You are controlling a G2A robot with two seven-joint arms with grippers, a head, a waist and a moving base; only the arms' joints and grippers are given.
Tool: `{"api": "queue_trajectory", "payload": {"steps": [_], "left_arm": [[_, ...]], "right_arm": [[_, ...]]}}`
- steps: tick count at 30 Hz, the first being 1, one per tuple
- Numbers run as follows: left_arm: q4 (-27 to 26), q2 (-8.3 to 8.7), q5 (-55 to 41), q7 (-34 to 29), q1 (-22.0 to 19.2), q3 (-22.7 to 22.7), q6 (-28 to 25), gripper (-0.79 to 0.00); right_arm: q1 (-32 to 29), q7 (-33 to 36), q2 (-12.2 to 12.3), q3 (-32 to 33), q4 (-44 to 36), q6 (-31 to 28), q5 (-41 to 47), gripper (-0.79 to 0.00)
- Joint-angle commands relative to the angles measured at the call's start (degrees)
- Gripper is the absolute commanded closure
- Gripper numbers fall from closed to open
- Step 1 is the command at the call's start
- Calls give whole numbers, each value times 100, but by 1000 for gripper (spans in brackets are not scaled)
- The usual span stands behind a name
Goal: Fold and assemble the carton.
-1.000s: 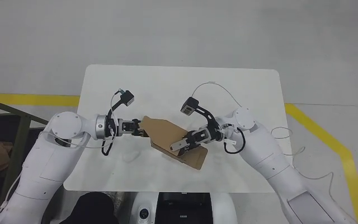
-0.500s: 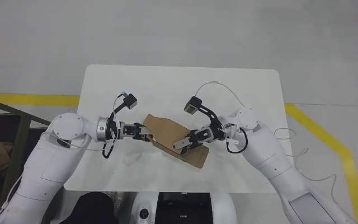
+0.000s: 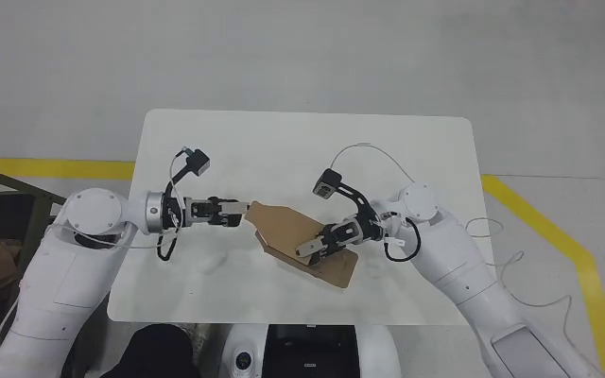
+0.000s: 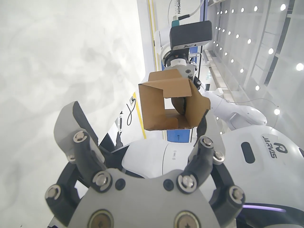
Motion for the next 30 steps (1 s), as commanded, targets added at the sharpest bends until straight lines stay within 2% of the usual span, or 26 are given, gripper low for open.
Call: {"api": "queue_trajectory", "payload": {"steps": [1,9,19,30], "left_arm": [[-36,2,-26,15,-3,-27,-21,-785],[-119,-24,-127,-42,-217,151,-137,-785],[88,-41,127,-341,-474,530,23,-785],[45,-36,55,-276,-334,562,86,-785]], "right_arm": [[-7,0,24,-45,11,0,18,0],[-9,0,97,-186,53,0,120,0],[115,0,131,-232,-89,0,147,0],[99,0,167,-108,-177,0,130,0]]}}
